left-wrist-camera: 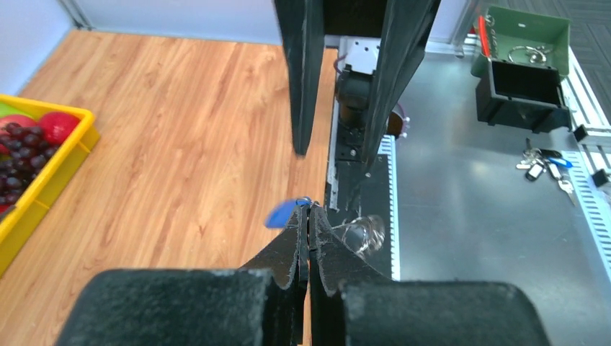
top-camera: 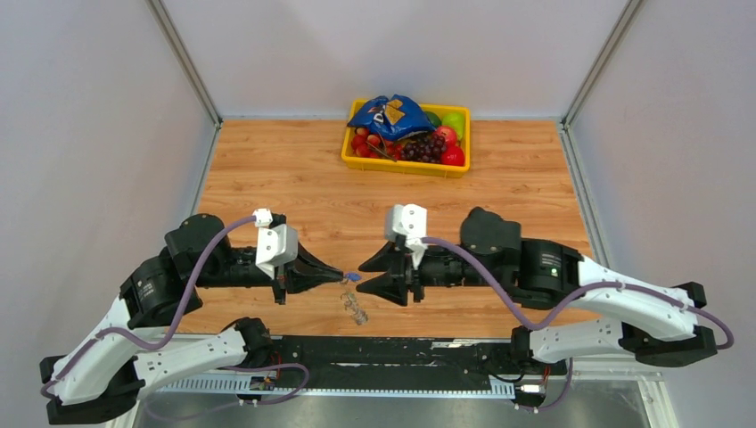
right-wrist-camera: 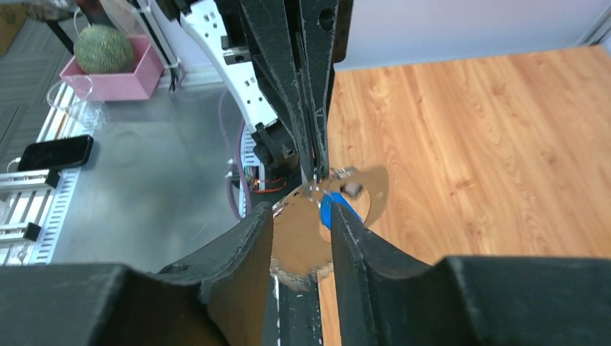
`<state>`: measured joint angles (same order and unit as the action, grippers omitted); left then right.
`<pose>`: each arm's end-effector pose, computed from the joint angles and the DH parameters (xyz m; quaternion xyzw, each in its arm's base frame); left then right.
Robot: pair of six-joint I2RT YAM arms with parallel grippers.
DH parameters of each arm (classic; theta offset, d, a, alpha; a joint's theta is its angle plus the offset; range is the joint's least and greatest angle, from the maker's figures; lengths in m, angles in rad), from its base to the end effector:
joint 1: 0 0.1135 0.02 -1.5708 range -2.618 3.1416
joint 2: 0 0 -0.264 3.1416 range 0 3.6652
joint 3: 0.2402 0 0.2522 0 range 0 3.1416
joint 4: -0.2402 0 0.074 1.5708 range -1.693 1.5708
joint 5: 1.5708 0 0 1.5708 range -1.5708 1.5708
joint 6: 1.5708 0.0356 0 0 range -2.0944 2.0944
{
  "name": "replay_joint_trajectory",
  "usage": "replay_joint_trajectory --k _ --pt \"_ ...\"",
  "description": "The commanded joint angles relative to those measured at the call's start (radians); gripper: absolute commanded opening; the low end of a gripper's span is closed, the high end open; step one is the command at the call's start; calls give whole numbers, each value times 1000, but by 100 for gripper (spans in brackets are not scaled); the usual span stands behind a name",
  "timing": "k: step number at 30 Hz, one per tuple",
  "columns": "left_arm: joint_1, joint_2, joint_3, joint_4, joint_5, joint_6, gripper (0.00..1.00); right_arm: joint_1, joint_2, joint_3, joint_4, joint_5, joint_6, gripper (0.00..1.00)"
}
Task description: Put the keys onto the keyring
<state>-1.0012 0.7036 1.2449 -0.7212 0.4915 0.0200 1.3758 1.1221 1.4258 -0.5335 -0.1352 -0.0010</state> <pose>0.0405 -0.0945 0.4431 0.4999 0.5735 -0.4576 0.4602 0.0394 0.2243 0.4570 -0.5290 0.5770 0.4343 0.4456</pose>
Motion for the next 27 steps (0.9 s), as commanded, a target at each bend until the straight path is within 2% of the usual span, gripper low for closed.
replay_joint_trajectory --k 1,8,17,27 --pt "-1 -50 -32 162 -33 -45 0 -2 -123 -54 132 61 6 40" --pt "-1 -114 -108 327 -23 -100 0 -1 -149 -116 193 83 -47 40" --pt "-1 -160 -181 478 27 -161 0 -1 -122 -153 258 -21 -188 41" --pt "-1 -180 -215 530 98 -188 0 -1 -140 -168 332 -138 -255 40"
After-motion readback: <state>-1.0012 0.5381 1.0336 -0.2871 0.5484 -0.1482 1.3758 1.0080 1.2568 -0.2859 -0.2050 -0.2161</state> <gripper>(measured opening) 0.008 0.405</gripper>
